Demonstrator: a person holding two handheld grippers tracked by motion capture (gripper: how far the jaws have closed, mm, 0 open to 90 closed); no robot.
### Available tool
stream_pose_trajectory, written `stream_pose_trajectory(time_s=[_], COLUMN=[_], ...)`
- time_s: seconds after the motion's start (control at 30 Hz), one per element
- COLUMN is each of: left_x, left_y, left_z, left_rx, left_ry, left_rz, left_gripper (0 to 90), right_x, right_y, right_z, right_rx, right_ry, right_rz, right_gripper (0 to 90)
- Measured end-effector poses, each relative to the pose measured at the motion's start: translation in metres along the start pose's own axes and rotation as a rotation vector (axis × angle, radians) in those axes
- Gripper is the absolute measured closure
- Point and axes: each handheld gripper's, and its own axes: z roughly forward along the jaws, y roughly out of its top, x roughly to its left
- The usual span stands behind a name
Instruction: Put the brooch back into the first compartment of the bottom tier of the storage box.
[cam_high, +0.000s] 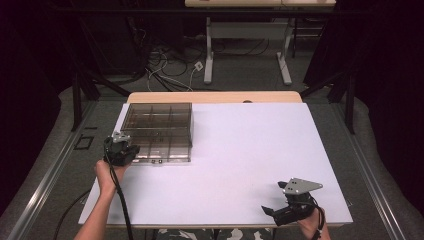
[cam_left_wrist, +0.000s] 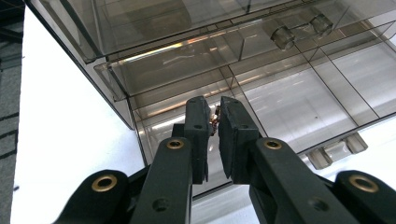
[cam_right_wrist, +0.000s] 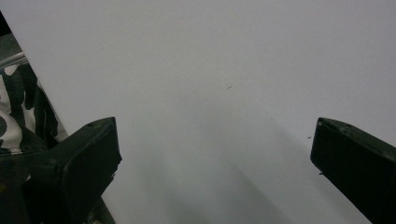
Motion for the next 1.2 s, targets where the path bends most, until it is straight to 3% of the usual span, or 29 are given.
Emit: stream_pose_trajectory(time_s=[1.07,1.2], left_x=[0.0023,0.0031], left_y=[-0.0018,-0.0014], left_z=[0.0057,0.004], left_rx=[0.027,0.021], left_ry=[0.004,-0.001], left_rz=[0.002,-0.003], left_gripper=[81.0,75.5], right_x=[-0.0006,-0.0009], right_y=[-0.0001,0.0], right_z=[0.0004,-0.0004], right_rx=[0.011,0.017], right_ry=[0.001,0.003], right_rz=[0.0,-0.001], right_gripper=[0.7,0.7])
